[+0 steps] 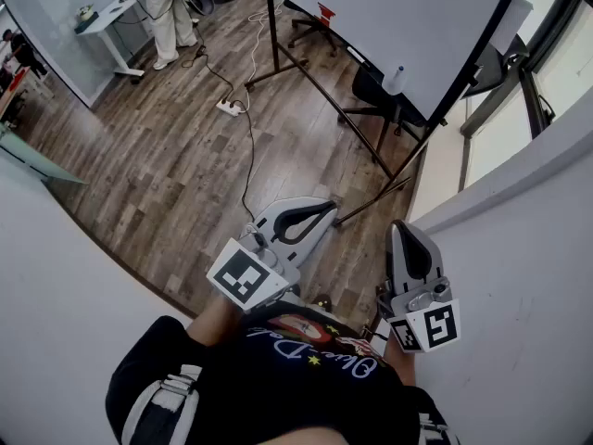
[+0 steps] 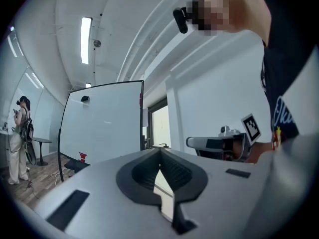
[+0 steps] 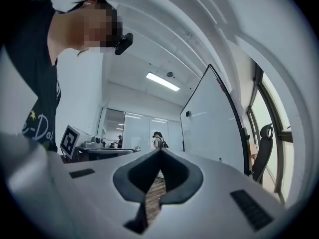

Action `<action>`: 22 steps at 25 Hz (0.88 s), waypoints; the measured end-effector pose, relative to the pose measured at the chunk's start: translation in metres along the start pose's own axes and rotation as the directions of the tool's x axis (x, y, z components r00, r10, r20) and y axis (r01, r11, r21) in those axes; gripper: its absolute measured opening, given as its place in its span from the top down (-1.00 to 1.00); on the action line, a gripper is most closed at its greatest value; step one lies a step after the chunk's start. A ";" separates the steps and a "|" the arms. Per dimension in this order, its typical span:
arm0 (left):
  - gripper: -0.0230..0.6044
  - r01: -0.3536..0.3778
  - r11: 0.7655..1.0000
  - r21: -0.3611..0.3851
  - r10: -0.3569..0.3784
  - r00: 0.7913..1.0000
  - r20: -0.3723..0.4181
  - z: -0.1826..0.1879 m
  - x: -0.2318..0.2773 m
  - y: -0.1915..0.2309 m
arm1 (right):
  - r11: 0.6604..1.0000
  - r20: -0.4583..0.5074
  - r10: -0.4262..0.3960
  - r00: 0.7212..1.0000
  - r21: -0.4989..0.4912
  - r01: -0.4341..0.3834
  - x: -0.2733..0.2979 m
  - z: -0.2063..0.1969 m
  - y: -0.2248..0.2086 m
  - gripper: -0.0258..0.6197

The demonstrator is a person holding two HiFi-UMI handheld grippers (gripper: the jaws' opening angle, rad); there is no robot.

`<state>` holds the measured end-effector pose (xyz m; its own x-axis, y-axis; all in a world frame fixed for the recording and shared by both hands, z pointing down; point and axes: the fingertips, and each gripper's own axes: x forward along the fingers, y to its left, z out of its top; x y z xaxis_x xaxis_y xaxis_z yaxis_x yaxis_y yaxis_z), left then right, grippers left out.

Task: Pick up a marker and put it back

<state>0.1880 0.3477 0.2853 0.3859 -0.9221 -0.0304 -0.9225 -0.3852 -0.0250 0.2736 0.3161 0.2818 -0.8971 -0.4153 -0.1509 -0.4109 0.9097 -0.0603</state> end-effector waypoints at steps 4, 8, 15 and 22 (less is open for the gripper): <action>0.92 0.001 1.000 0.006 -0.001 1.000 0.002 0.002 -0.001 -0.004 | 1.000 -0.002 -0.008 1.000 -0.015 0.008 -0.001 0.000 0.000 0.92; 0.92 -0.008 1.000 0.000 0.008 1.000 0.002 0.003 -0.003 -0.005 | 1.000 0.008 -0.010 1.000 -0.027 0.010 -0.002 0.002 0.001 0.92; 0.92 -0.014 1.000 0.010 0.014 1.000 -0.002 0.004 0.000 -0.008 | 1.000 0.013 -0.002 1.000 -0.019 0.002 -0.004 0.003 -0.004 0.92; 0.92 -0.009 1.000 0.010 0.009 1.000 -0.006 0.003 0.010 -0.016 | 1.000 0.027 -0.022 0.999 -0.007 0.022 -0.014 0.003 -0.015 0.92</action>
<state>0.2063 0.3450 0.2827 0.3774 -0.9257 -0.0244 -0.9258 -0.3765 -0.0345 0.2926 0.3080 0.2816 -0.8834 -0.4344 -0.1760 -0.4314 0.9004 -0.0568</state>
